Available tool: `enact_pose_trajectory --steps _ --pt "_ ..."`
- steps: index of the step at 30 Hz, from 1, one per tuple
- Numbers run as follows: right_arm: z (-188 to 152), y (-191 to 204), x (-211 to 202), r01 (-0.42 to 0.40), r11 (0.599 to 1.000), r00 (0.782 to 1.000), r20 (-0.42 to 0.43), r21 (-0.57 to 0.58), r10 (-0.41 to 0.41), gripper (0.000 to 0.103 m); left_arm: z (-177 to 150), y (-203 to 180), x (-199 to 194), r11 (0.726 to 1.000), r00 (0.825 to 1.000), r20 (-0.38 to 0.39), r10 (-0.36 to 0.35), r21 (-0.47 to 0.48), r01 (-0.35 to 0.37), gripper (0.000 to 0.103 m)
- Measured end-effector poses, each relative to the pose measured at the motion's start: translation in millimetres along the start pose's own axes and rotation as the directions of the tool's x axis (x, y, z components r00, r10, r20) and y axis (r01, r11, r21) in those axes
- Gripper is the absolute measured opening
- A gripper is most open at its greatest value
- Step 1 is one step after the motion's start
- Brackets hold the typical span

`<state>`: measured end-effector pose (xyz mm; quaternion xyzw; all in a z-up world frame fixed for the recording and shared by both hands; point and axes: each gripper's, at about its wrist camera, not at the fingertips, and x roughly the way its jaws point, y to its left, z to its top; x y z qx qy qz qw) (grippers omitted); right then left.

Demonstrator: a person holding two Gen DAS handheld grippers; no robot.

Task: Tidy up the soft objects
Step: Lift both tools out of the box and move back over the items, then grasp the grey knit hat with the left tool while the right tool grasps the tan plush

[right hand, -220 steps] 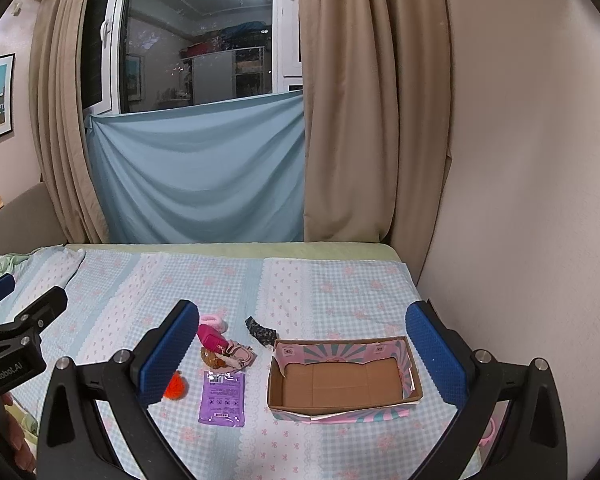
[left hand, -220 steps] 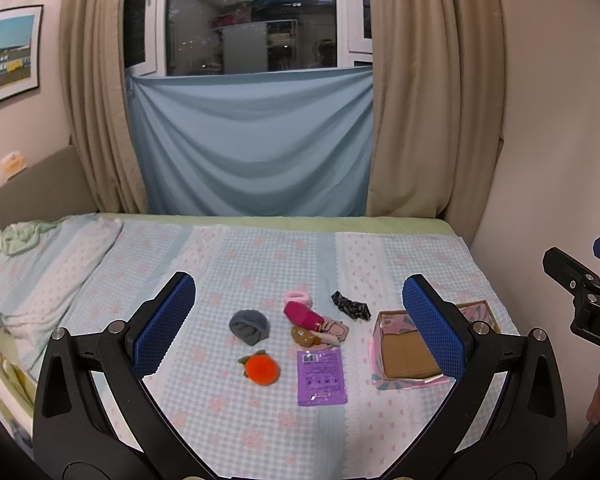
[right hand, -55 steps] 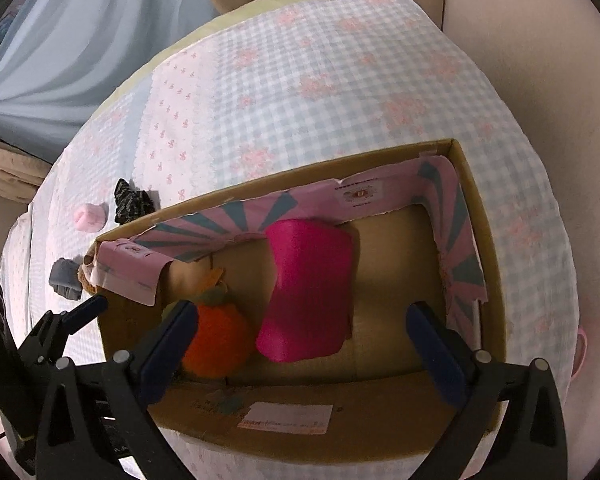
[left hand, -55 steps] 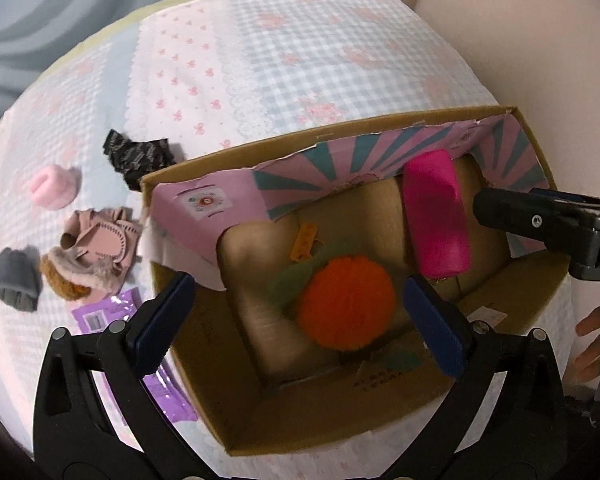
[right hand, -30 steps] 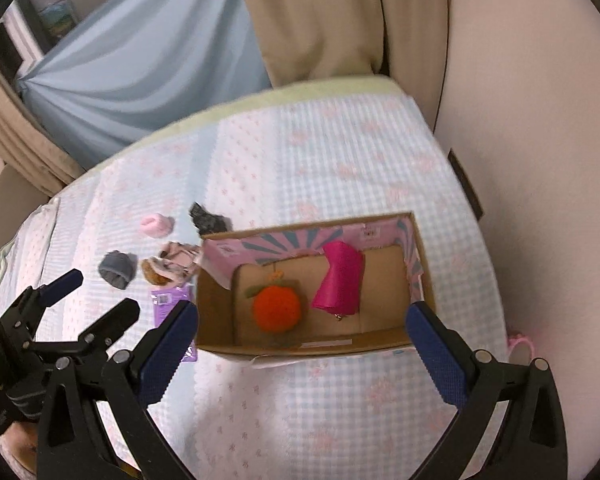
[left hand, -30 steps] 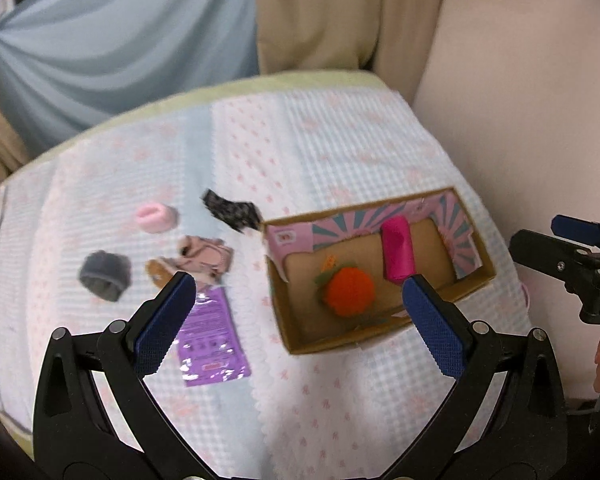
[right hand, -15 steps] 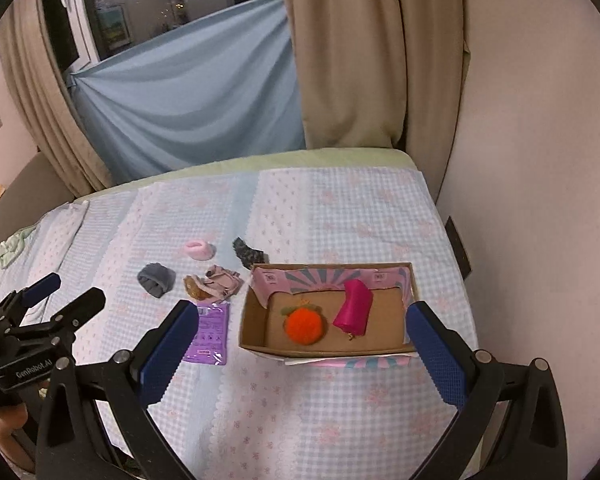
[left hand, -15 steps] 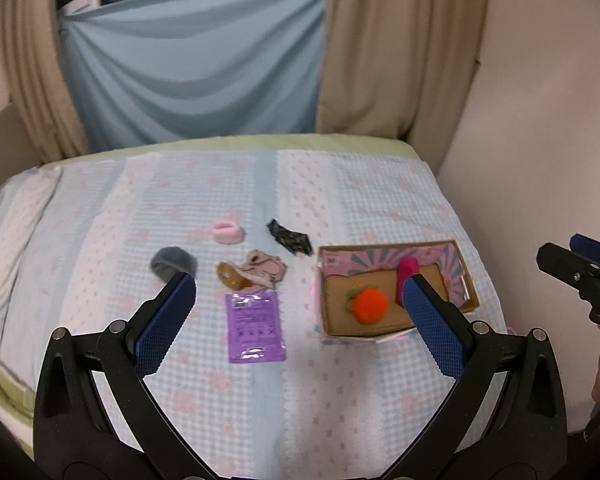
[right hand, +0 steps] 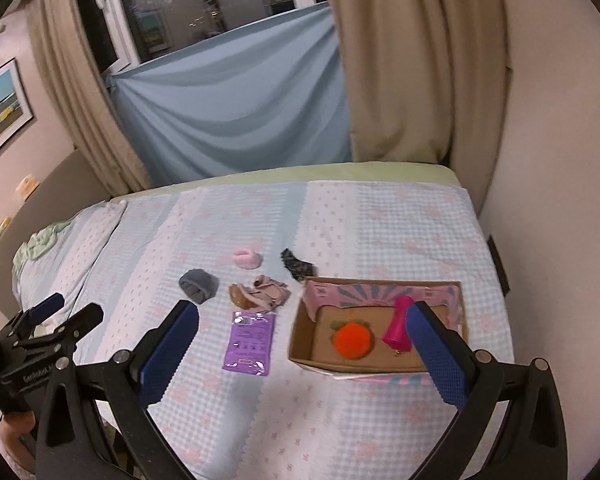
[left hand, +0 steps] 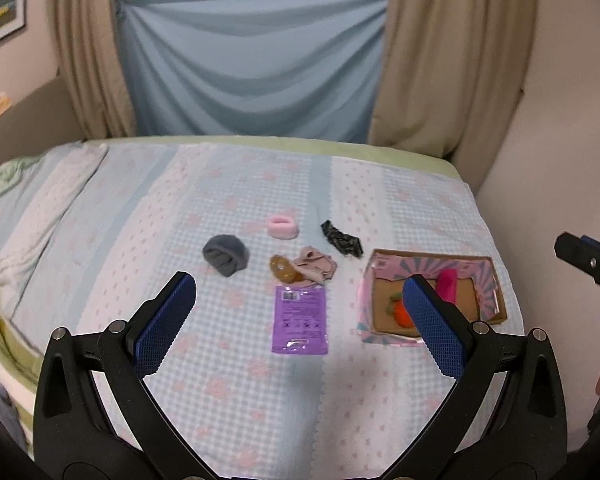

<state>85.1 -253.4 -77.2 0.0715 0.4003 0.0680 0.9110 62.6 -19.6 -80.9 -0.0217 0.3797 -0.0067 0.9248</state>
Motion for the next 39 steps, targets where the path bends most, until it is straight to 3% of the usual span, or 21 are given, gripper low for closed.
enact_pose_trajectory --steps 10,14,28,39 --pt "6.6 60.2 48.4 0.002 1.0 1.0 -0.021 0.011 -0.001 0.103 20.7 73.2 42.0 0.999 0.999 -0.029 -0.024 -0.041 0.022 0.103" --pt "9.0 85.5 84.4 0.015 0.998 0.997 -0.072 0.055 -0.011 0.103 33.7 106.6 72.6 0.999 0.998 -0.046 -0.039 -0.027 0.038 0.103" --pt "-10.6 147.5 252.9 0.102 0.94 0.972 -0.234 0.326 -0.024 0.103 38.6 197.9 237.1 0.991 0.979 -0.167 -0.118 0.043 0.126 0.103" --pt "-31.4 138.8 371.6 0.203 0.873 0.948 -0.313 0.444 -0.061 0.103 21.3 208.6 349.0 0.984 0.963 -0.223 -0.153 0.055 0.169 0.103"
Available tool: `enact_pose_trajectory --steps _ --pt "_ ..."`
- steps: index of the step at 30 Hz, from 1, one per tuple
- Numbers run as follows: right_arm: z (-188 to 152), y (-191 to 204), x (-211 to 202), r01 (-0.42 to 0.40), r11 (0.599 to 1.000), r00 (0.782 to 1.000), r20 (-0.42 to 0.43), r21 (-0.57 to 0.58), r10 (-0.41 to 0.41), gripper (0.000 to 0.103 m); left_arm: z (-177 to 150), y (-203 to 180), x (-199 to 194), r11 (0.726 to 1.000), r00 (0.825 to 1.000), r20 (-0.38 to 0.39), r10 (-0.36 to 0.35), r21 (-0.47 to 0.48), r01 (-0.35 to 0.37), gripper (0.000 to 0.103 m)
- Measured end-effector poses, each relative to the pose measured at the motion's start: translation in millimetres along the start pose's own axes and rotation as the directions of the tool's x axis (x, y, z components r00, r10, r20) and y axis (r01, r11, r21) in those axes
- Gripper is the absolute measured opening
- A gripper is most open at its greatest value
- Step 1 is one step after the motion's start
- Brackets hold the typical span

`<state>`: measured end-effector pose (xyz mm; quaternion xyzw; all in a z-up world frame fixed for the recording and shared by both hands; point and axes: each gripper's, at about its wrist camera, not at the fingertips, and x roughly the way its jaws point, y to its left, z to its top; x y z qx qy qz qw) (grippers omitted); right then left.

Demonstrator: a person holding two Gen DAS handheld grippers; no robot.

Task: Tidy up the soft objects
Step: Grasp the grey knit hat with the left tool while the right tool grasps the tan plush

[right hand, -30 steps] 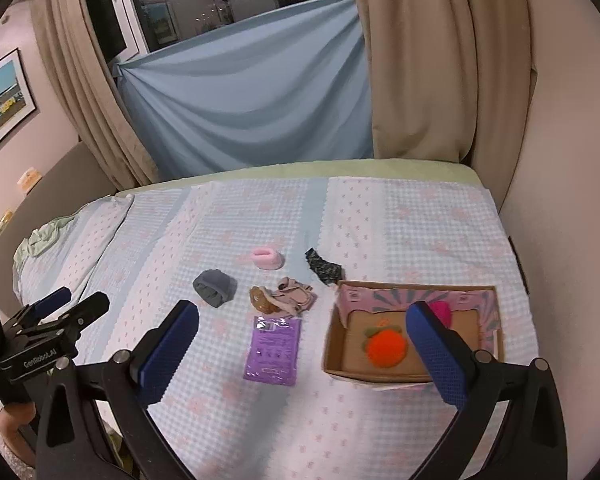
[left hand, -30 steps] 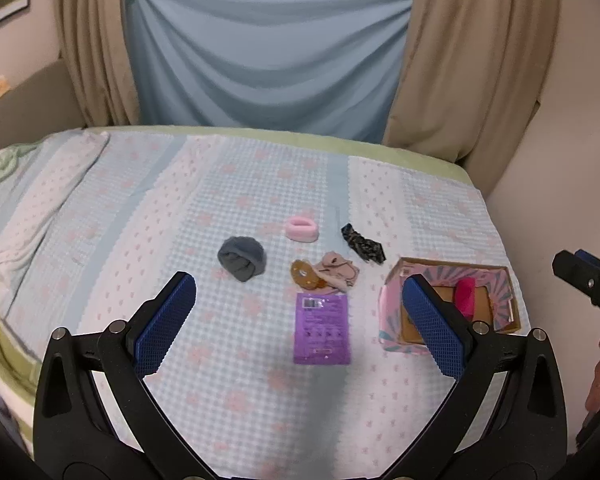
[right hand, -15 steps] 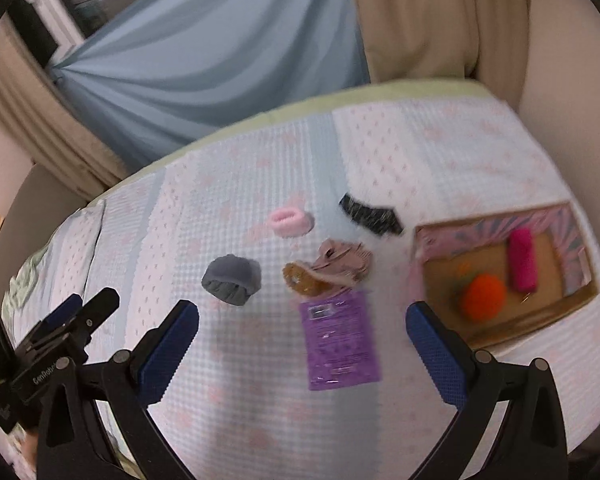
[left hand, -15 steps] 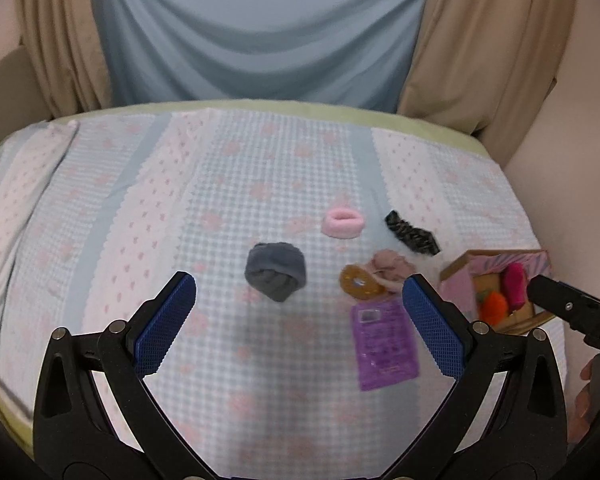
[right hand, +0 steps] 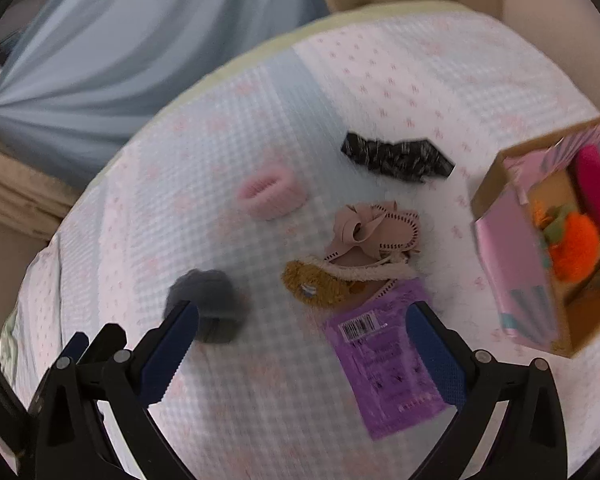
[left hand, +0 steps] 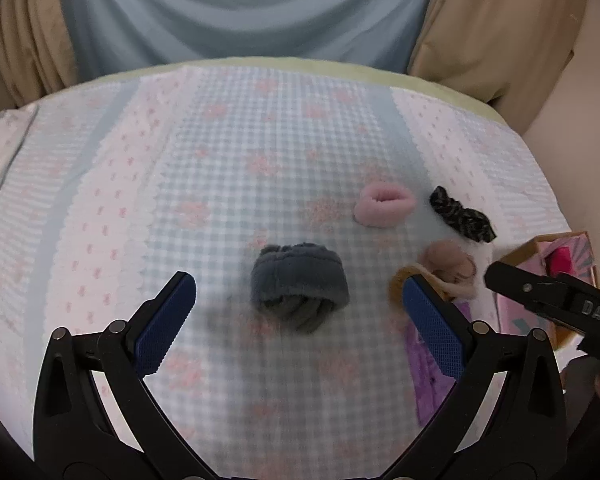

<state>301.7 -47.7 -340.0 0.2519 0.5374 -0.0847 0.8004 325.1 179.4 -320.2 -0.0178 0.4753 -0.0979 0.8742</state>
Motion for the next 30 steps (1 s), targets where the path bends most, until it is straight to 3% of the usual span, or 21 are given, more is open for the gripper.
enact_pose_trajectory --steps 4,11,12,14,17,18,19,21,26,30 --pt "6.4 -6.8 39.4 0.017 0.998 0.999 -0.045 0.058 -0.015 0.096 -1.9 -1.8 39.3 1.0 0.999 -0.034 -0.007 0.0 0.007 0.103" --pt "17.7 -13.6 91.7 0.042 0.989 0.994 -0.106 0.143 -0.027 0.092 -8.1 -6.4 91.8 1.0 0.996 -0.092 -0.01 0.023 0.013 0.103" --pt "19.1 -14.1 96.3 0.049 0.987 0.993 -0.113 0.151 -0.032 0.09 -8.1 -5.5 99.1 1.0 0.995 -0.098 -0.013 0.019 0.015 0.103" --pt "22.0 -15.3 108.1 0.063 0.984 0.99 -0.131 0.167 -0.041 0.076 -7.6 -3.2 112.4 1.0 0.994 -0.111 -0.012 0.012 0.013 0.103" --pt "23.4 -19.8 119.4 0.092 0.977 0.987 -0.148 0.193 -0.064 0.065 -7.7 -1.1 131.6 1.0 0.991 -0.136 -0.005 0.004 0.006 0.103" --pt "22.5 -23.1 122.0 0.082 0.974 0.987 -0.151 0.21 -0.051 0.064 -8.1 -0.4 136.3 1.0 0.99 -0.144 -0.003 0.002 0.004 0.1" --pt "21.4 -25.7 123.8 0.079 0.971 0.988 -0.151 0.224 -0.045 0.062 -8.5 0.4 142.1 1.0 0.989 -0.151 0.0 0.001 0.001 0.089" --pt "21.0 -28.0 123.7 0.076 0.971 0.989 -0.145 0.228 -0.043 0.058 -9.7 1.0 148.3 1.0 0.988 -0.157 -0.004 0.003 0.005 0.077" --pt "18.8 -27.3 121.6 0.045 0.975 0.991 -0.132 0.219 -0.017 0.043 -13.0 -1.5 155.0 1.0 0.985 -0.17 -0.002 0.03 0.008 0.06" --pt "15.7 -21.8 115.1 0.023 0.977 0.993 -0.12 0.214 0.003 0.039 -12.5 -7.6 148.2 0.998 0.988 -0.154 0.003 0.063 0.007 0.05"
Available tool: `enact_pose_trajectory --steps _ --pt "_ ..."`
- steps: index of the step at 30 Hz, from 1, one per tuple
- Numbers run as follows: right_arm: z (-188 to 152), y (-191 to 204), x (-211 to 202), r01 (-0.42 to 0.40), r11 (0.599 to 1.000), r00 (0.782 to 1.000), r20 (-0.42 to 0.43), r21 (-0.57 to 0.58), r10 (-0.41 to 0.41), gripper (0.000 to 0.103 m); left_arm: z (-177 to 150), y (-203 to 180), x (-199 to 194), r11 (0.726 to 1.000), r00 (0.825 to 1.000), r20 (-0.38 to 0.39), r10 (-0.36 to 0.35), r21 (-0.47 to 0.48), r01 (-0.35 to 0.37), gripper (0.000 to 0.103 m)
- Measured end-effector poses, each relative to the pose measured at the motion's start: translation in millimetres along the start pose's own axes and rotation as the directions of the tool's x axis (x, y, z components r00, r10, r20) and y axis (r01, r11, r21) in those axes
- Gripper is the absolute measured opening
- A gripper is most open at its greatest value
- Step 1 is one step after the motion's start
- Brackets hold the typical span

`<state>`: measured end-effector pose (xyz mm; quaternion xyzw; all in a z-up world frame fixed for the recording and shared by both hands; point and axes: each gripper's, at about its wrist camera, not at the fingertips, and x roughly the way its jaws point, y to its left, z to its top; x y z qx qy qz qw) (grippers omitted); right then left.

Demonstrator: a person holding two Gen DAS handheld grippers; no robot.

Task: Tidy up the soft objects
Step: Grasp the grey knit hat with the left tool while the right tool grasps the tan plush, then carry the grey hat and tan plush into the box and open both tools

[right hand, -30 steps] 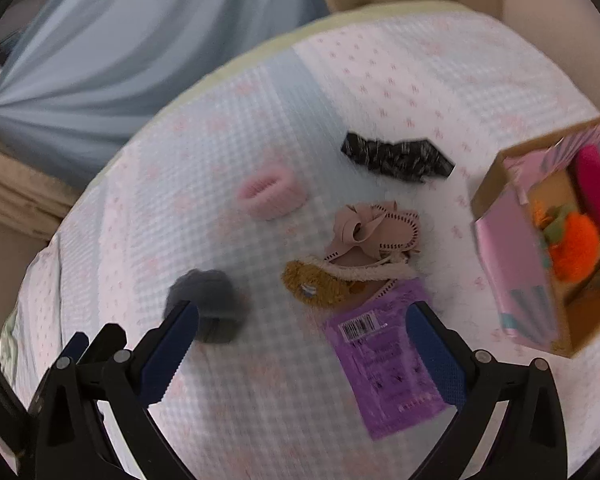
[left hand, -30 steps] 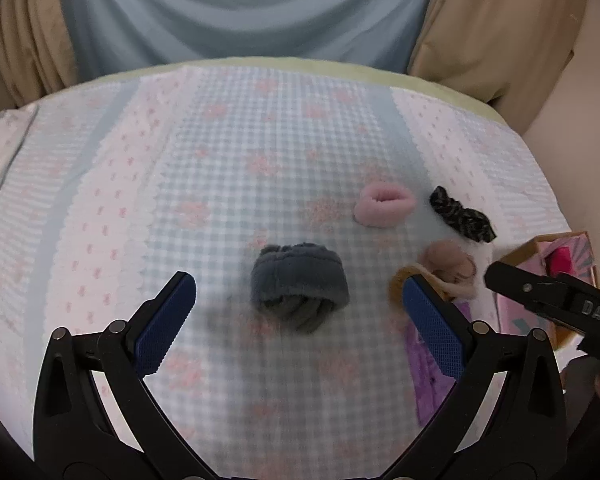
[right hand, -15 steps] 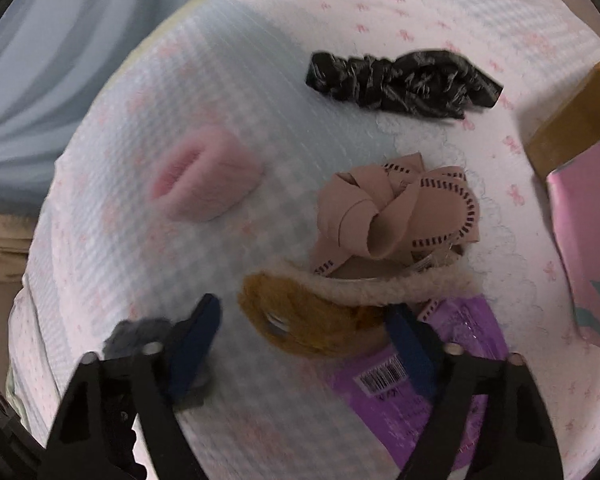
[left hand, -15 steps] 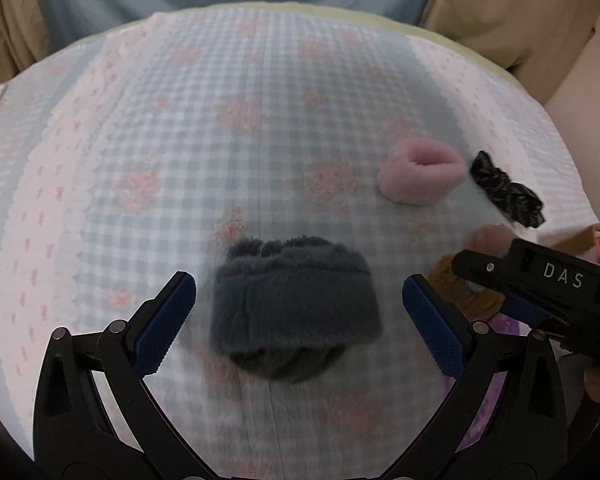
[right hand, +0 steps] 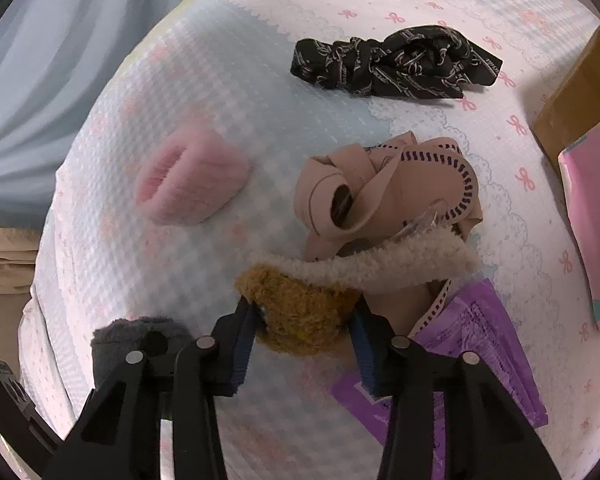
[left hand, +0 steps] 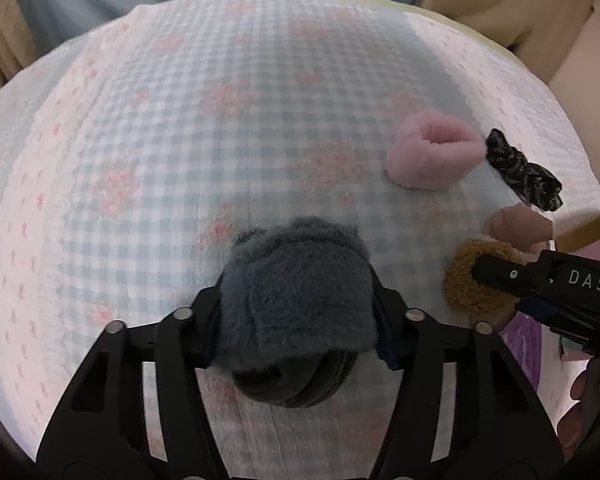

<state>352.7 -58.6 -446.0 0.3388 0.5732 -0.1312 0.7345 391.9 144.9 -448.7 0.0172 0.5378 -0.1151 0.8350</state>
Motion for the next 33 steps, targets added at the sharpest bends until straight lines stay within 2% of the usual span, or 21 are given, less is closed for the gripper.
enact_pose_trajectory --steps 9,16,24,33 --pt "-12.3 15.1 -38.7 -0.038 0.996 0.997 0.065 -0.082 0.044 0.039 3.4 0.9 -33.8 0.999 0.999 0.048 -0.026 -0.029 0.027 0.048" --pt "-22.7 21.2 -81.2 -0.066 0.987 0.989 0.119 -0.143 0.084 0.039 6.9 -6.5 -73.8 0.999 0.994 0.106 -0.017 -0.026 0.02 0.048" --pt "-39.9 24.4 -153.7 -0.104 0.975 0.974 0.177 -0.195 0.14 0.039 10.7 -19.3 -148.6 0.999 0.983 0.184 -0.018 -0.039 0.025 0.048" --pt "-57.9 20.2 -263.0 -0.084 0.932 0.951 0.252 -0.352 0.18 0.039 10.3 -58.4 -261.5 0.999 0.96 0.279 -0.018 -0.039 0.031 0.048"
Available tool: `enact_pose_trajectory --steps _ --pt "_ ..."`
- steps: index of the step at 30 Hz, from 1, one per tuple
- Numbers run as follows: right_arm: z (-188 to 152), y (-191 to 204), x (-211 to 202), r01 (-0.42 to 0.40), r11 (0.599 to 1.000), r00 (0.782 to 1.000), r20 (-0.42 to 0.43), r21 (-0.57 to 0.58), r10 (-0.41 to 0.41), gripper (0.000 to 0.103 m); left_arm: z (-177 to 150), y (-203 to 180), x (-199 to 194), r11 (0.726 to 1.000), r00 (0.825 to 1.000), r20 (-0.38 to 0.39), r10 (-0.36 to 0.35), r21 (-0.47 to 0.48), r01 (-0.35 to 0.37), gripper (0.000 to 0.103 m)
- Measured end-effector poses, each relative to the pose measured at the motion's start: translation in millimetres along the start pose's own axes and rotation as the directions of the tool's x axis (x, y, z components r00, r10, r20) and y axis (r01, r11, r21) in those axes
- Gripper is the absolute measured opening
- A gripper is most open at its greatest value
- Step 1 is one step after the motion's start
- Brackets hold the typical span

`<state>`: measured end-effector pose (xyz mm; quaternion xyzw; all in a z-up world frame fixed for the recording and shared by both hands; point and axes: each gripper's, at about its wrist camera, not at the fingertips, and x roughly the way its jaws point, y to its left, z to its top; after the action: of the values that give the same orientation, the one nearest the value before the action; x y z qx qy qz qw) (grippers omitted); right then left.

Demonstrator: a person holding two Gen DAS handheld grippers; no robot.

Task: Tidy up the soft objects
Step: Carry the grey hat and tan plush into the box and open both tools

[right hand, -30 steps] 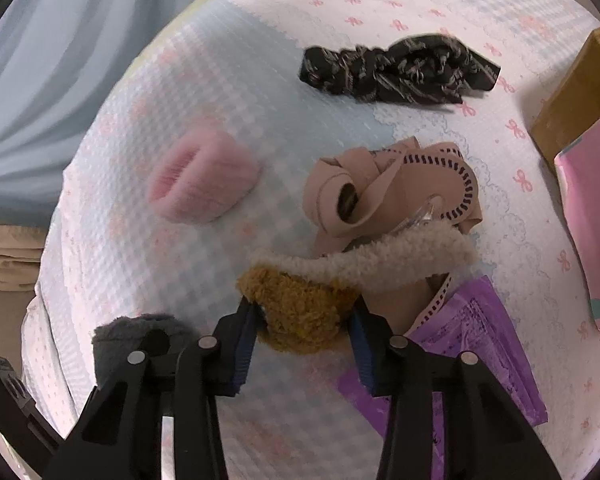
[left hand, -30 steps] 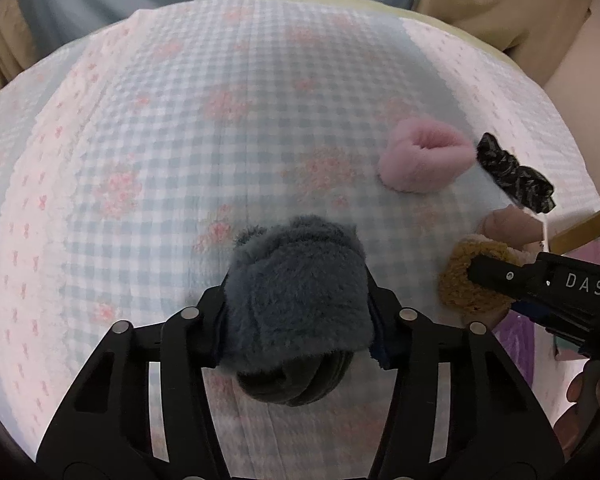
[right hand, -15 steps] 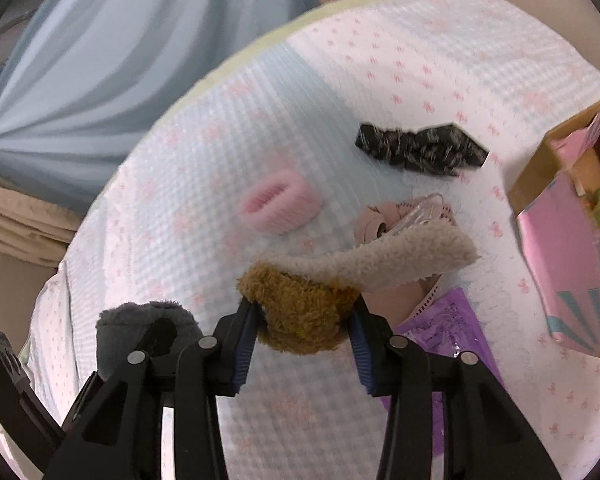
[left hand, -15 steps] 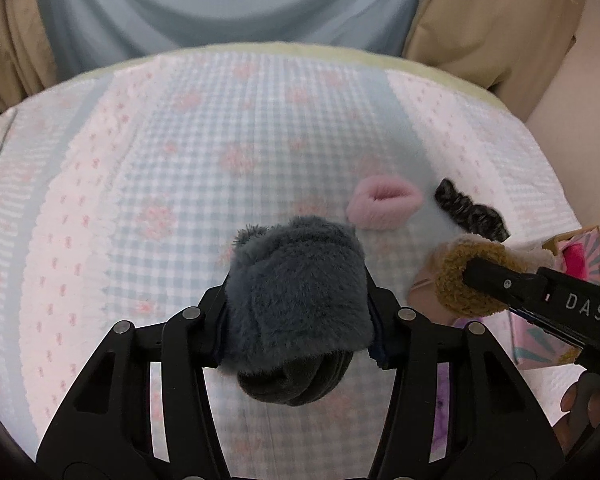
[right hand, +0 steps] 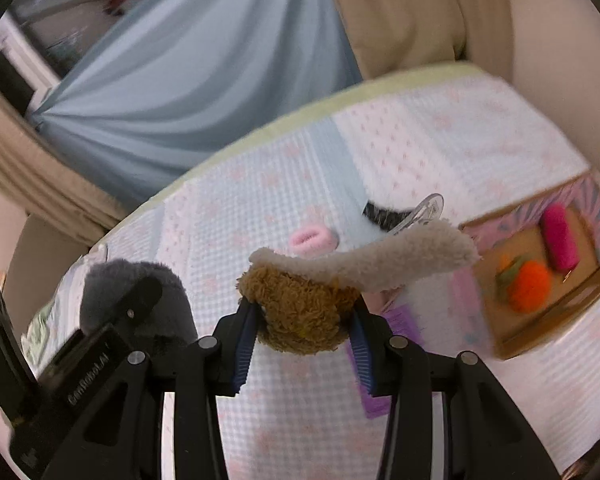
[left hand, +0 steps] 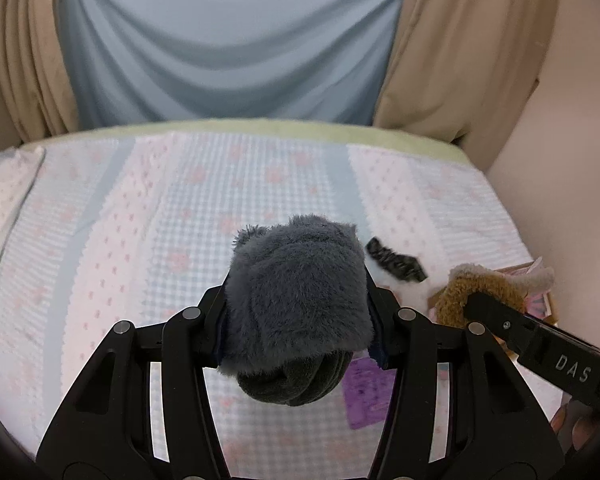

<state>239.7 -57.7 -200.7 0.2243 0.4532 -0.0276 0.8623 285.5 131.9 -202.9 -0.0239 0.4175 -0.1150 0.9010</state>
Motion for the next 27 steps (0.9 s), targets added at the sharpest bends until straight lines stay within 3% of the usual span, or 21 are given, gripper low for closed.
enact_pose_trajectory --steps 7,15,21,27 --pt "5.5 -26.8 -72.8 -0.011 0.996 0.997 0.071 -0.093 0.017 0.039 3.4 -55.4 -56.8 1.0 0.999 0.041 0.008 0.023 -0.009 0.048" --pt "16.5 -102.9 -137.0 0.005 0.982 0.997 0.076 -0.187 0.009 0.039 -14.8 -144.5 -92.3 1.0 0.999 0.049 0.011 0.003 -0.011 0.048" --pt "25.9 -178.4 -161.9 0.033 0.979 0.998 0.06 -0.202 -0.021 0.039 -27.6 -224.9 -90.8 1.0 0.999 0.049 -0.009 -0.002 0.01 0.048" --pt "39.4 -246.1 -155.4 0.072 0.98 0.997 0.005 -0.186 -0.072 0.039 -46.0 -278.0 -56.7 0.999 0.999 -0.006 -0.033 -0.005 0.033 0.048"
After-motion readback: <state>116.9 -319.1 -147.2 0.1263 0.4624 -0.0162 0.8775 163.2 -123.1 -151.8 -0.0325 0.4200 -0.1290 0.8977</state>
